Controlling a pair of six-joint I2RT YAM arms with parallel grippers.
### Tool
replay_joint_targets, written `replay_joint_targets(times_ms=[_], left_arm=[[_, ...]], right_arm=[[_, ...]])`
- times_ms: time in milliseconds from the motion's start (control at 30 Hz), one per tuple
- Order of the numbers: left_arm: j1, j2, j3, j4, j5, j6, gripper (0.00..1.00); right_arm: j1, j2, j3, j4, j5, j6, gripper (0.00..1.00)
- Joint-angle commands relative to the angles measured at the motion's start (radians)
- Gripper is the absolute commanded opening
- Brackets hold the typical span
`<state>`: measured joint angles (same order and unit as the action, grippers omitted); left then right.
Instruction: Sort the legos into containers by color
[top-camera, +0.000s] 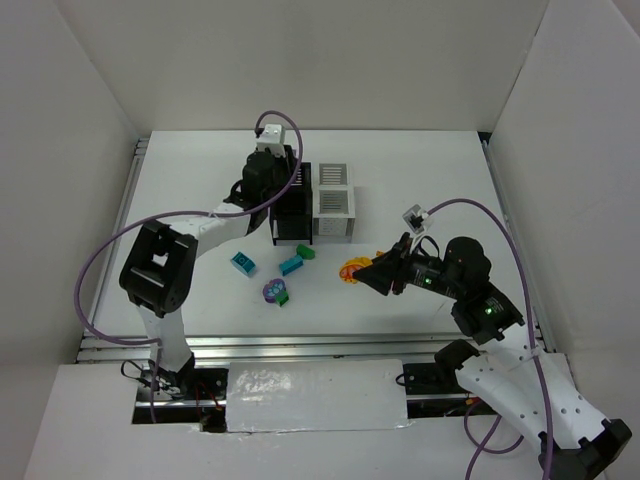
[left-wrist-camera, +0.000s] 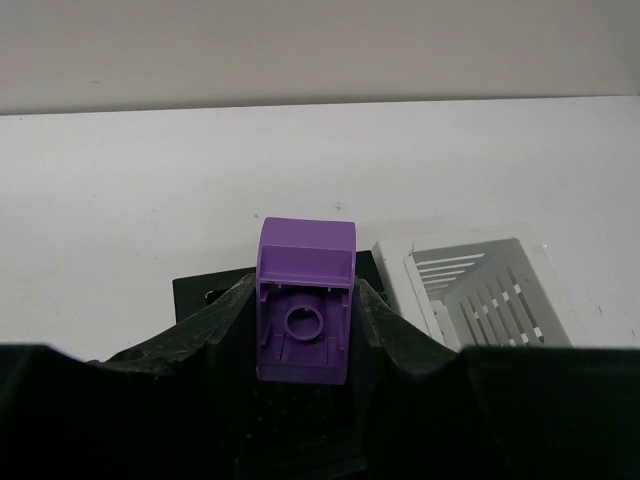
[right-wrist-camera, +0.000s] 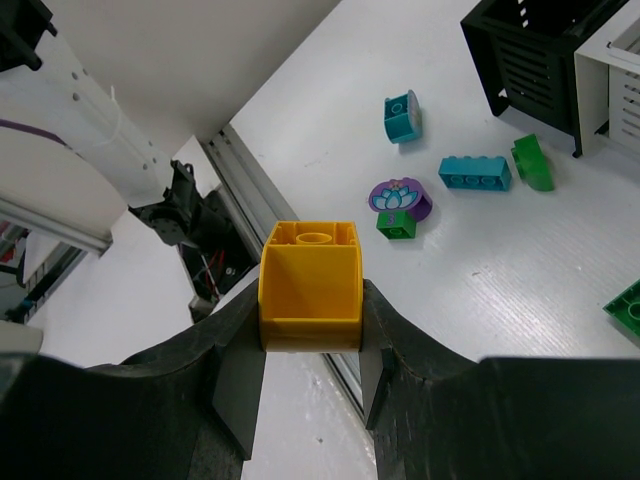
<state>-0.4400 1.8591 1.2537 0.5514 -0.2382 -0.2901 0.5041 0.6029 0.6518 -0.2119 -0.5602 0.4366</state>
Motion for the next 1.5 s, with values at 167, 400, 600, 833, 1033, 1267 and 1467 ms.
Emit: replay_joint_targets(times_ms=[167,400,600,833,1033,1267,1467], left_arm=[[0.003,0.041,-0.013,0.139,0.013,0.014,0.45],[0.009,0.029,-0.034,0.162,0.016,-0.004,0.72],[0.014,0.002,-0.063,0.188,0.025,-0.024,0.75],[0.012,-0.216,0.002,-0.066,-0.007,-0.102,0.99],[0.014,-0.385,0.194,-0.683,-0.127,-0.32,0.99],[0.014,-0.537,0.113,-1.014,-0.121,-0.501,1.0],[0.009,-0.679,0.084,-1.208,-0.118,-0.422,1.0]], right_arm=[[0.004,-0.017,0.009,0.0,-0.006,-0.01,0.0],[0.001,-0.008,0.008,-0.003,-0.015,-0.015,0.0],[0.002,-0.006,0.002,0.008,-0.01,-0.013,0.0],[0.004,0.055,0.022,-0.009,0.094,0.013,0.0],[0.001,0.193,0.084,0.025,0.327,0.089,0.0],[-0.001,0.596,0.424,-0.01,0.638,0.093,0.0],[-0.006,0.995,0.832,-0.144,0.858,0.047,0.0]])
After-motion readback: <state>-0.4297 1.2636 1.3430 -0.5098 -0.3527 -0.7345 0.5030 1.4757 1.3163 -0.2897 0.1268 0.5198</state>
